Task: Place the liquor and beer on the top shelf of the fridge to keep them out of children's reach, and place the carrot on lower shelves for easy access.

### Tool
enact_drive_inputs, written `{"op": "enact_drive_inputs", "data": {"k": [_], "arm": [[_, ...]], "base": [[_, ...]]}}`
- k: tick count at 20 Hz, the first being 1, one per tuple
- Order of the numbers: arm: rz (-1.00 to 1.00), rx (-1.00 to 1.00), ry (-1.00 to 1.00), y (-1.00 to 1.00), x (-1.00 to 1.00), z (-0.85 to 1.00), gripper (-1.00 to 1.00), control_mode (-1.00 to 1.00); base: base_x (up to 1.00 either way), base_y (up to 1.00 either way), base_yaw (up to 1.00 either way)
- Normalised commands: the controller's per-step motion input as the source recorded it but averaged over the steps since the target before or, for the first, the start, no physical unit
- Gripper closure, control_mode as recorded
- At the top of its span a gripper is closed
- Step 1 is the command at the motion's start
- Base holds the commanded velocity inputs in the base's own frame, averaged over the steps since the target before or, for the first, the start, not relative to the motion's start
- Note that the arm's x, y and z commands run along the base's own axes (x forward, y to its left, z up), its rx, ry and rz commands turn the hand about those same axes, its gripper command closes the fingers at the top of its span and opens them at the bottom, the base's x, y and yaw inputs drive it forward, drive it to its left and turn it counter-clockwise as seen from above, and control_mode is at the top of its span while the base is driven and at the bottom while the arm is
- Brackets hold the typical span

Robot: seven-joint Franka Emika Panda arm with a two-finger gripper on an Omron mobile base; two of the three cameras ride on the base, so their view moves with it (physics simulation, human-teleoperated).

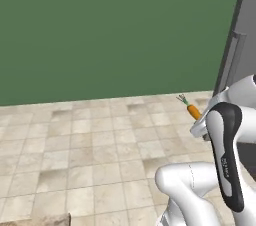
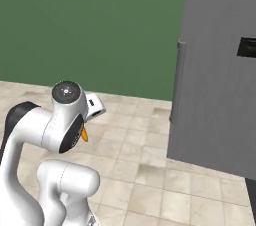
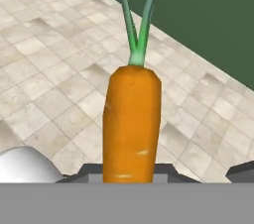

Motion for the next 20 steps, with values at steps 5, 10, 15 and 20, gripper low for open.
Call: {"op": "enact_drive_inputs", "data": {"k": [5, 10, 15, 20], "arm": [[0.00, 0.00, 0.00, 0.00, 0.00, 0.00, 1.00, 1.00], [0.00, 0.00, 0.00, 0.00, 0.00, 0.00, 1.00, 1.00], [0.00, 0.00, 0.00, 0.00, 0.00, 0.00, 1.00, 1.00], [0.00, 0.00, 0.00, 0.00, 0.00, 0.00, 1.00, 1.00]], "base": [[0.42, 0.30, -0.35], [0.74, 0.62, -0.28], [0.99, 0.94, 0.04], [1.00, 0.68, 0.33]]}}
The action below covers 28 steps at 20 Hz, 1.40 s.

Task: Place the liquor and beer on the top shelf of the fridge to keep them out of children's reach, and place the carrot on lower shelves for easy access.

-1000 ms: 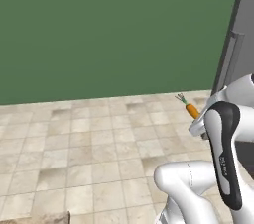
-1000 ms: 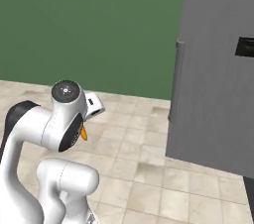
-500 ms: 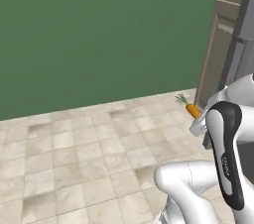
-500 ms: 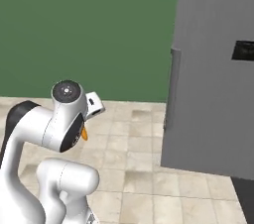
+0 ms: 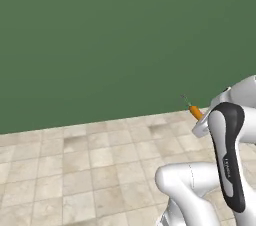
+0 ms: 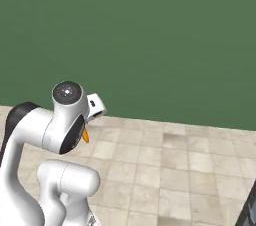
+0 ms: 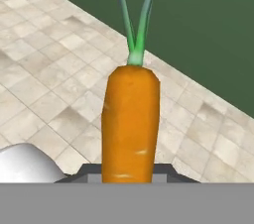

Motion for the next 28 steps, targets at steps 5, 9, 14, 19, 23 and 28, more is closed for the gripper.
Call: {"op": "enact_drive_inputs", "data": {"k": [5, 9, 14, 19, 23, 28], "arm": [[0.00, 0.00, 0.00, 0.00, 0.00, 0.00, 1.00, 1.00], [0.00, 0.00, 0.00, 0.00, 0.00, 0.00, 1.00, 1.00], [0.00, 0.00, 0.00, 0.00, 0.00, 0.00, 1.00, 1.00], [0.00, 0.00, 0.00, 0.00, 0.00, 0.00, 1.00, 1.00], [0.00, 0.00, 0.00, 0.00, 0.00, 0.00, 1.00, 1.00], [0.00, 0.00, 0.00, 0.00, 0.00, 0.00, 1.00, 1.00]], "base": [[1.00, 0.34, 0.28], [0.99, 0.01, -0.03], [0.86, 0.00, -0.31], [0.70, 0.00, -0.50], [0.55, 0.00, -0.64], [0.48, 0.00, -0.68]]}}
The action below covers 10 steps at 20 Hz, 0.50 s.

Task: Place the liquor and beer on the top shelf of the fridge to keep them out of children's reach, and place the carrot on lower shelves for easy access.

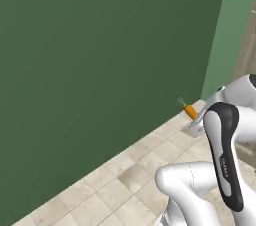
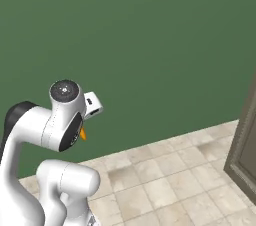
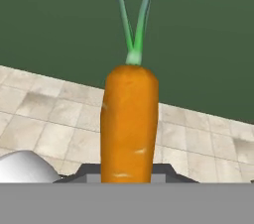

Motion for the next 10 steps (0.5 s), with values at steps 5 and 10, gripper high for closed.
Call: {"op": "enact_drive_inputs", "data": {"k": [5, 10], "arm": [[0.00, 0.00, 0.00, 0.00, 0.00, 0.00, 1.00, 1.00], [0.00, 0.00, 0.00, 0.00, 0.00, 0.00, 1.00, 1.00]], "base": [[0.47, 0.00, -0.66], [0.42, 0.00, -0.62]]}}
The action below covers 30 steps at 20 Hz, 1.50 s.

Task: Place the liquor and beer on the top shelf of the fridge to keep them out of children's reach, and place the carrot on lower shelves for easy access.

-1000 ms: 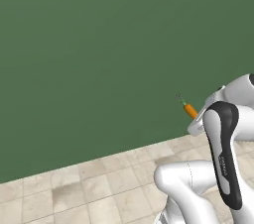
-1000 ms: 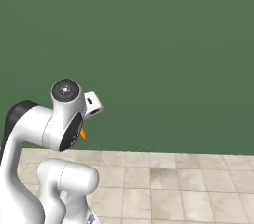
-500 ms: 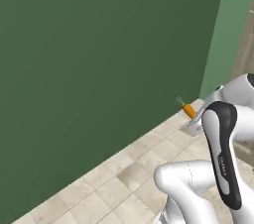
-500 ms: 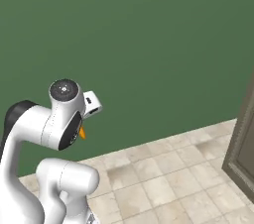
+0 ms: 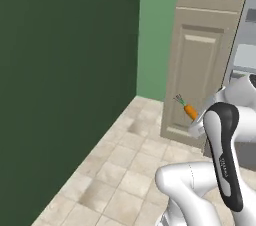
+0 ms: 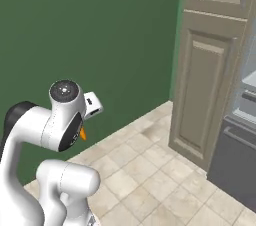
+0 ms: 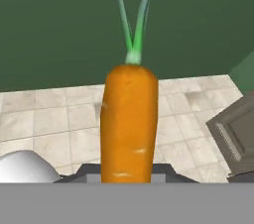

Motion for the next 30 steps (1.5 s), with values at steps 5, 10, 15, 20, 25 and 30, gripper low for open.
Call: {"op": "enact_drive_inputs", "data": {"k": [5, 10, 15, 20, 25, 30], "arm": [[0.00, 0.00, 0.00, 0.00, 0.00, 0.00, 1.00, 1.00], [0.00, 0.00, 0.00, 0.00, 0.00, 0.00, 1.00, 1.00], [0.00, 0.00, 0.00, 0.00, 0.00, 0.00, 1.00, 1.00], [0.00, 0.00, 0.00, 0.00, 0.00, 0.00, 1.00, 1.00], [0.00, 0.00, 0.00, 0.00, 0.00, 0.00, 1.00, 1.00], [0.00, 0.00, 0.00, 0.00, 0.00, 0.00, 1.00, 1.00]], "base": [[0.42, 0.00, -0.60], [0.50, 0.00, -0.58], [0.67, 0.00, -0.51], [0.85, 0.00, -0.40], [0.95, -0.04, -0.29], [0.77, -0.19, -0.19]]}}
